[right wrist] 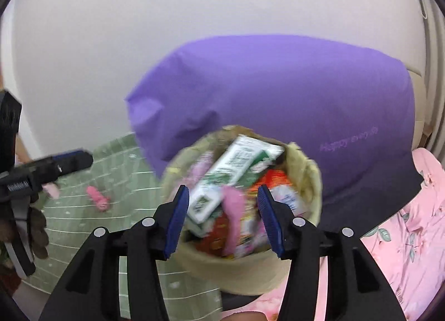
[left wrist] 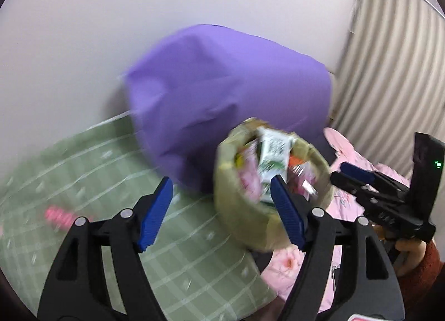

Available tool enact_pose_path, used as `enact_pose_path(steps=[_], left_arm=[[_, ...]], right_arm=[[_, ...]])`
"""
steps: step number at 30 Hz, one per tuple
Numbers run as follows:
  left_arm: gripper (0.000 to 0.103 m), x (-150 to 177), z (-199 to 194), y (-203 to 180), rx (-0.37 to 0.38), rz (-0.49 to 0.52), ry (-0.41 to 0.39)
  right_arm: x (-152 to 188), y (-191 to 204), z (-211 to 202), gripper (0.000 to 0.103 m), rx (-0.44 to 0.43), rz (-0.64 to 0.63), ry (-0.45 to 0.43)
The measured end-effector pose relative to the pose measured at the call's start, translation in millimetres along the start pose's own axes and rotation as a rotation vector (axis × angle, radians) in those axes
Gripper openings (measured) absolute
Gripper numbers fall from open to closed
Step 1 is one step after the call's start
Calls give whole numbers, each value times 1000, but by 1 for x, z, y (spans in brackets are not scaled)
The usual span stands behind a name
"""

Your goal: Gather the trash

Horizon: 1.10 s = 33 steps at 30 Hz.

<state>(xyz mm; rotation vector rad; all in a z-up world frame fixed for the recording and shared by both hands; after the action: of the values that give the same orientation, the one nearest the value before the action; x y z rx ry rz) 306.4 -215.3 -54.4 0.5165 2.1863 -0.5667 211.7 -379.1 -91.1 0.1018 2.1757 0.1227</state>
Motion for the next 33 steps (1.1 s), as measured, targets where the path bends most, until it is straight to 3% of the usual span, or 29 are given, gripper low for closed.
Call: enact_pose_path(steps=[5, 9, 15, 19, 23, 33], left_arm=[[69, 58, -67, 39, -67, -117, -10], [69, 103, -118, 64, -238, -90, -7], [69, 126, -200, 79, -417, -86, -101], [69, 143, -232, 91, -560, -140, -119], [63, 158, -246, 96, -579, -198, -98], [63, 164, -263, 90, -609, -189, -117]], right_arm=[[19, 69, -37, 49, -88, -68, -15], [38, 113, -59, 49, -163, -68, -14], [66, 179, -79, 49, -247, -119, -5], [81, 209, -90, 49, -257, -169, -5], [93, 223, -97, 49, -252, -194, 0], [102, 234, -108, 49, -256, -225, -9]])
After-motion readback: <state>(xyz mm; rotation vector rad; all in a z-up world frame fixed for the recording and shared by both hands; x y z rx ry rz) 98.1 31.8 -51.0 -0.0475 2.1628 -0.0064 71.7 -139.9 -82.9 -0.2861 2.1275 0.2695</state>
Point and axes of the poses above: each gripper's, at about its wrist camera, not at the fingertips, and z roughly the way its jaws point, y to its left, x to its underside, the point moved 8 cm from there along z, roughly the way its jaws point
